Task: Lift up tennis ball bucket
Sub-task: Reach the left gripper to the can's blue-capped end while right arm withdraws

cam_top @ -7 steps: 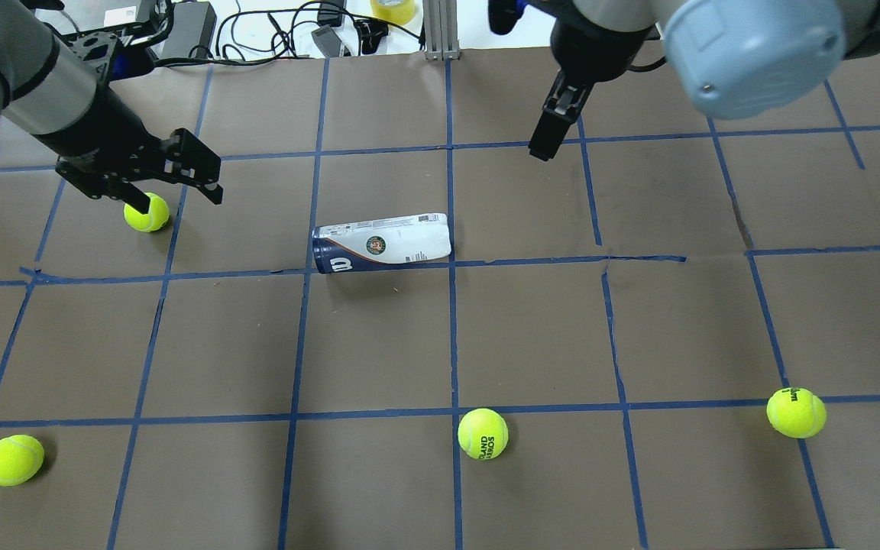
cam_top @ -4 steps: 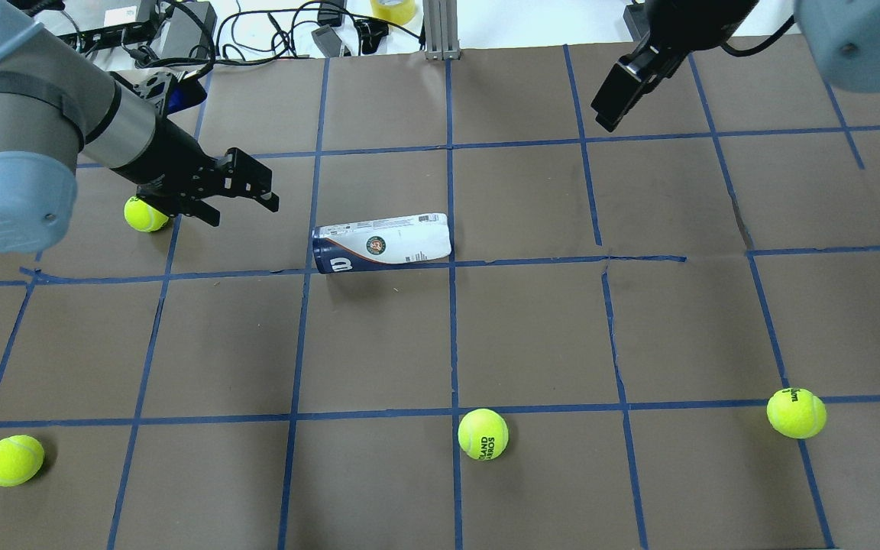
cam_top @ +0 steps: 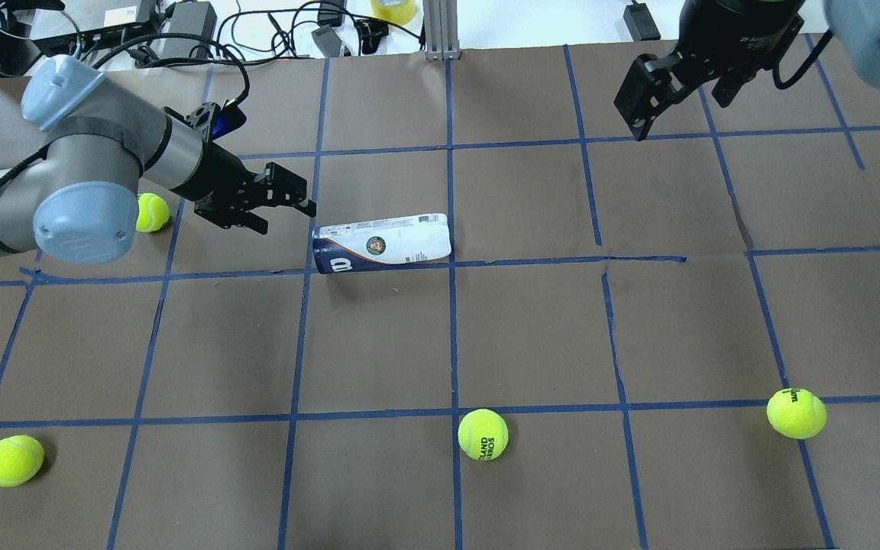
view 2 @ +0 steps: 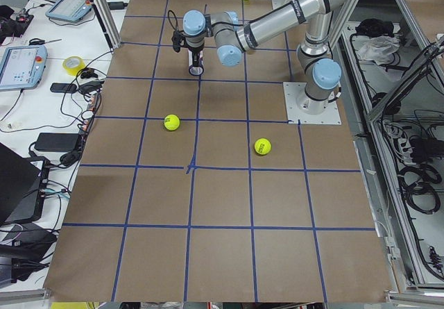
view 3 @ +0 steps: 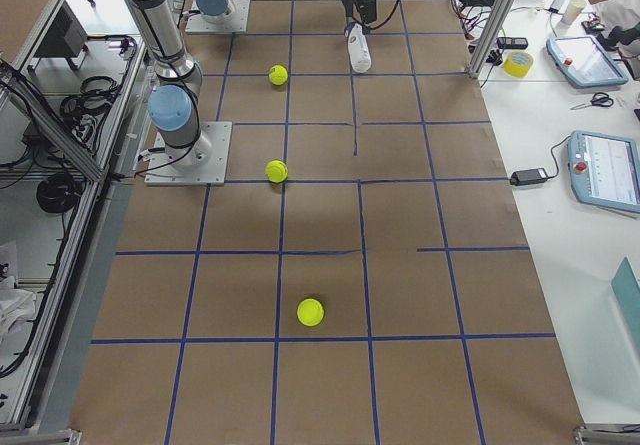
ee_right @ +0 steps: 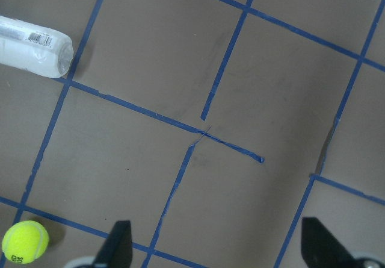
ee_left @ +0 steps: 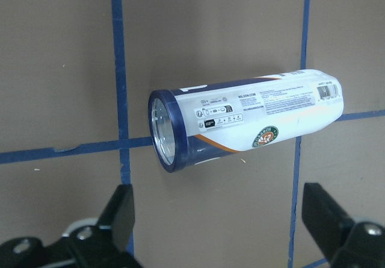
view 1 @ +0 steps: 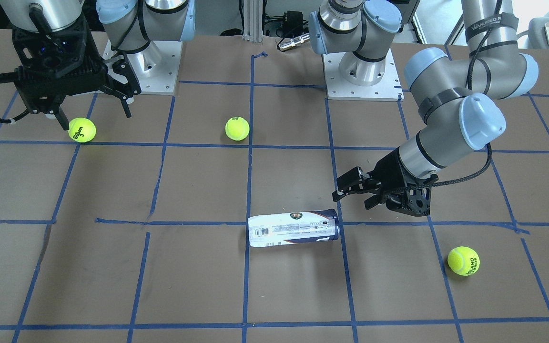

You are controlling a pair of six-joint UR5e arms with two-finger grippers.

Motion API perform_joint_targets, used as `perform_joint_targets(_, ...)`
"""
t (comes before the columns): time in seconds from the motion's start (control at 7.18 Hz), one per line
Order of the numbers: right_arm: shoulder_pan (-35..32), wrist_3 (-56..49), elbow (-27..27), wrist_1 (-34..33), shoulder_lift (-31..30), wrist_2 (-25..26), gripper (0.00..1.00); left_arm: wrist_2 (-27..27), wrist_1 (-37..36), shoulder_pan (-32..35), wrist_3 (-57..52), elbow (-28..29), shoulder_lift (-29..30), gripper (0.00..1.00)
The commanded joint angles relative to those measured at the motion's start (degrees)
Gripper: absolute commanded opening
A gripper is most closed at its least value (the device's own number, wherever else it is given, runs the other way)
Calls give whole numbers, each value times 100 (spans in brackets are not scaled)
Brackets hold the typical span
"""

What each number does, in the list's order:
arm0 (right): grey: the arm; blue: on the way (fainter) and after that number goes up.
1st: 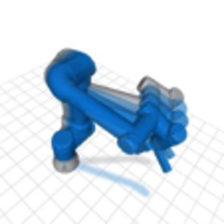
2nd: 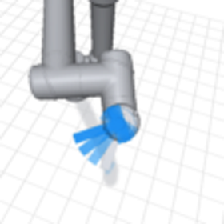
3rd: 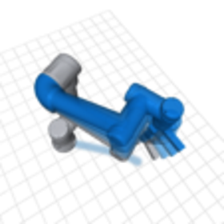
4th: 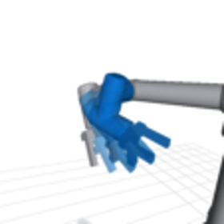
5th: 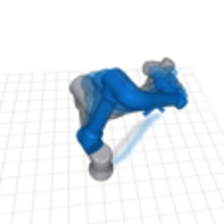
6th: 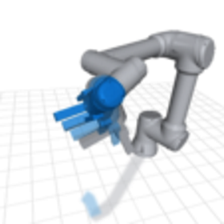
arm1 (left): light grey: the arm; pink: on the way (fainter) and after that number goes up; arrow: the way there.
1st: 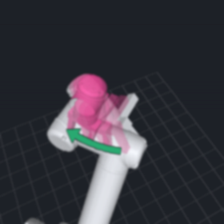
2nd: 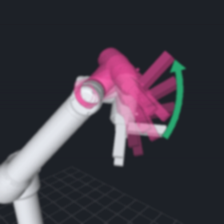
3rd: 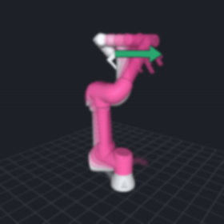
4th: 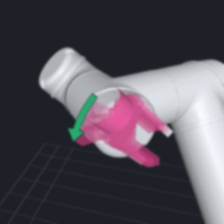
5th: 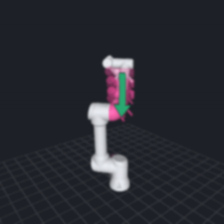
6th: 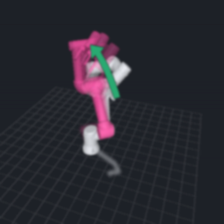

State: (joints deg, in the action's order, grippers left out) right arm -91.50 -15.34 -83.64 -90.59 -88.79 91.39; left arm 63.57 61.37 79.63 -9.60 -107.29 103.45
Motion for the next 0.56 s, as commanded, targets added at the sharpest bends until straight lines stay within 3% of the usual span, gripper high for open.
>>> perform_joint_targets(0.0, 9, 941, -11, 102, 2, -295, 100, -20, -292, 9, 2, -20, 368, 100)
perform_joint_targets(0.42, 18, 1302, -73, 190, -41, -314, 100, -222, -468, 18, 28, -29, 703, 100)
